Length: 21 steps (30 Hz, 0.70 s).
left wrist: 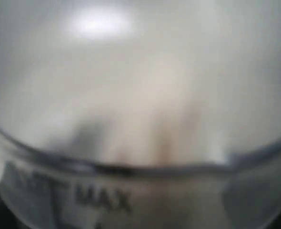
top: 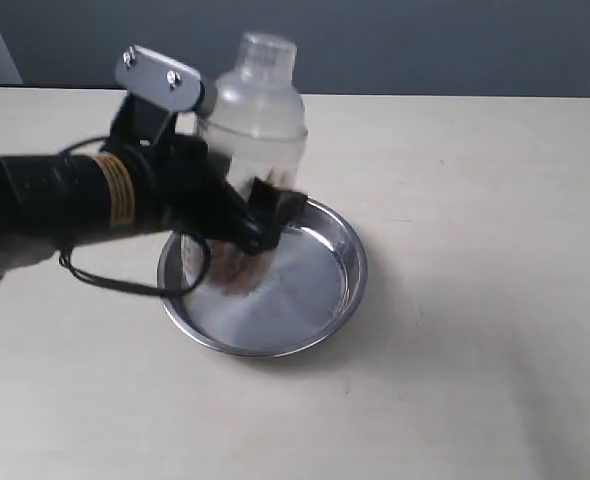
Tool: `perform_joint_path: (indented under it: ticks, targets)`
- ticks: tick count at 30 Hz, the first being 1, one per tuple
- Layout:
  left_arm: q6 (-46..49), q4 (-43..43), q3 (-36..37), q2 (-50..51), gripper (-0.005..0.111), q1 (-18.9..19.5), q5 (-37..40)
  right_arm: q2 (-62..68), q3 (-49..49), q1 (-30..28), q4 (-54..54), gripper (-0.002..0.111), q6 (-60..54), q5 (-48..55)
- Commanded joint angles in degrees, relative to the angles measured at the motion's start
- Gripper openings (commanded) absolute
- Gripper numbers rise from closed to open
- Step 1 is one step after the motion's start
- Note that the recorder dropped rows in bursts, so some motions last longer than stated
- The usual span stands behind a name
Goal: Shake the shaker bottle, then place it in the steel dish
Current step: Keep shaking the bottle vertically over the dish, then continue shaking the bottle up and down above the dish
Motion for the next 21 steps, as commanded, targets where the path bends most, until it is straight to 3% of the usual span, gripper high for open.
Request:
perform_joint_path:
  ticks: [1, 5, 10, 15, 18, 20, 21]
  targets:
    - [1.8, -1.1, -6.8, -7.2, 0.000, 0.3, -4.8, 0.1, 0.1, 0.1, -0.1, -0.001, -0.2, -0.9]
    - [1.6, -3.4, 1.4, 2.9, 0.000, 0.5, -2.1, 0.1, 0.1, 0.1, -0.1, -0.001, -0.2, -0.9]
    - [2.0, -2.8, -3.9, -5.3, 0.000, 0.3, -7.6, 0.1, 0.1, 0.1, -0.1, -0.001, -0.2, -0.9]
    - [3.1, -2.0, 0.7, -0.7, 0.000, 0.6, -1.3, 0.1, 0.1, 0.1, -0.1, -0.001, -0.2, -0.8]
    - [4.5, -2.5, 1.1, 0.8, 0.000, 5.8, 0.5, 0.1, 0.1, 0.1, -0.1, -0.001, -0.2, -0.8]
    - [1.7, -7.7, 1.2, 1.1, 0.000, 8.6, -4.8, 0.1, 0.1, 0.1, -0.1, -0.001, -0.2, -0.8]
    - [-1.4, -7.7, 1.5, 1.2, 0.000, 7.8, -9.0, 0.1, 0.1, 0.1, -0.1, -0.001, -0.2, -0.8]
